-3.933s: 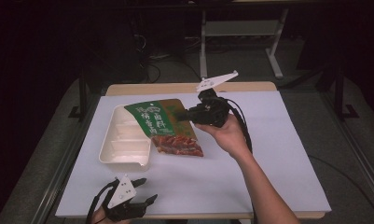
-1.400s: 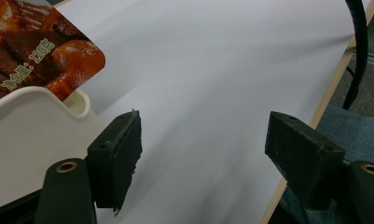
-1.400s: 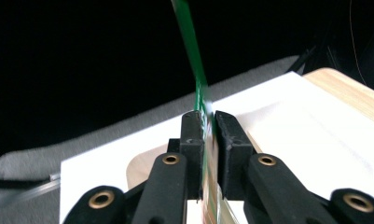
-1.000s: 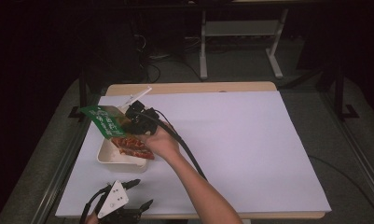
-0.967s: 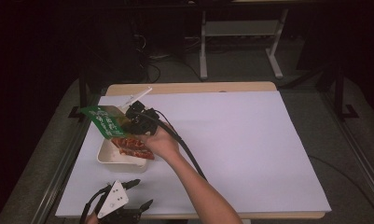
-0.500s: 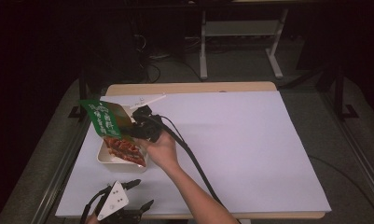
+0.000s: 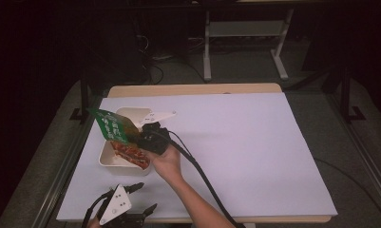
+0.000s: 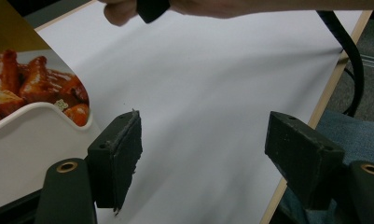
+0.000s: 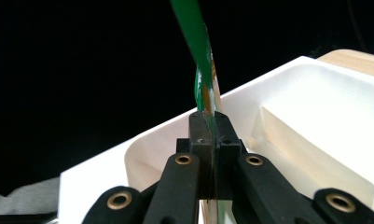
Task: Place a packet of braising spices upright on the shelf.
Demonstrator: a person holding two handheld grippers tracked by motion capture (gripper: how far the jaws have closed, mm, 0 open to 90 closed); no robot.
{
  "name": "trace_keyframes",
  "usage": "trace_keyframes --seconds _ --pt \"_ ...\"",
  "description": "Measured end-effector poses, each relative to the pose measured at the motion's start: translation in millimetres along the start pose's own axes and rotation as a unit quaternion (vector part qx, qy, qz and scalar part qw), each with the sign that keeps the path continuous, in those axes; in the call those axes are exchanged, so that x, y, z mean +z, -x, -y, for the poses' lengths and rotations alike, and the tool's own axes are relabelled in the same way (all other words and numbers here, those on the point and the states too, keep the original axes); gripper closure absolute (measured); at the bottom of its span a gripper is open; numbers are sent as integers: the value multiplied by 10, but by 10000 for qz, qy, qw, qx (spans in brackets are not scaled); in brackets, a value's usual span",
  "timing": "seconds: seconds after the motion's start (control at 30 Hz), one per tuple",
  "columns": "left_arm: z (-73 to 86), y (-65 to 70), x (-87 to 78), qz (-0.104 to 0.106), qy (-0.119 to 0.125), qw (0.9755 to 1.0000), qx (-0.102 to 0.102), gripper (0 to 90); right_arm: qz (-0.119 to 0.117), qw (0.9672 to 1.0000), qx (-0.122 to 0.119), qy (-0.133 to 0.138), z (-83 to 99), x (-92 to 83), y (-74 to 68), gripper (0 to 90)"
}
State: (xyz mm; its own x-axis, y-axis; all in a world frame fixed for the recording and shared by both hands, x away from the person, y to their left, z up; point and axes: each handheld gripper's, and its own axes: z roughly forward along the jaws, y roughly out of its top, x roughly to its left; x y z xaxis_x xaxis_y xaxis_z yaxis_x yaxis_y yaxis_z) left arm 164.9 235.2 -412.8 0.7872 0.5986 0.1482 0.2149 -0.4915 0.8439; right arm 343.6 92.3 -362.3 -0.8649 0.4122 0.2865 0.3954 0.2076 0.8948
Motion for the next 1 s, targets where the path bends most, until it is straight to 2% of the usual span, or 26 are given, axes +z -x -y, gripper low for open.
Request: trace_keyframes --seconds 0.03,0.07,0.1,0.2,0.37,0.47,0.63,0.67,0.83,1.0 --pt "1 -2 0 -4 -1 10000 5 268 -46 10000 30 32 16 -3 11 897" --pt "1 -2 3 5 -5 10000 -3 267 -7 10000 2 27 27 -15 15 896" --pt "1 -3 6 10 -15 10000 13 268 -29 10000 -88 21 37 -25 26 896" --pt "0 7 21 21 -24 10000 6 267 -121 9998 -141 -13 79 -43 53 894" --pt "2 -3 33 15 -46 10000 46 267 -197 9997 -106 -56 119 -83 128 890" --pt "14 -22 49 24 -85 9999 48 266 -172 9996 -166 -125 112 -98 151 878" --pt "14 -31 47 13 -77 10000 31 264 -149 9996 -122 -217 91 -167 201 732" --pt "16 -24 49 20 -81 10000 -21 263 -161 9996 -117 -222 87 -179 210 720" --pt "16 -41 54 9 -93 10000 28 262 -119 9993 -179 -313 66 -252 223 644" --pt "18 -50 63 -4 -75 10000 -12 258 -220 9987 -173 -416 69 -309 254 564"
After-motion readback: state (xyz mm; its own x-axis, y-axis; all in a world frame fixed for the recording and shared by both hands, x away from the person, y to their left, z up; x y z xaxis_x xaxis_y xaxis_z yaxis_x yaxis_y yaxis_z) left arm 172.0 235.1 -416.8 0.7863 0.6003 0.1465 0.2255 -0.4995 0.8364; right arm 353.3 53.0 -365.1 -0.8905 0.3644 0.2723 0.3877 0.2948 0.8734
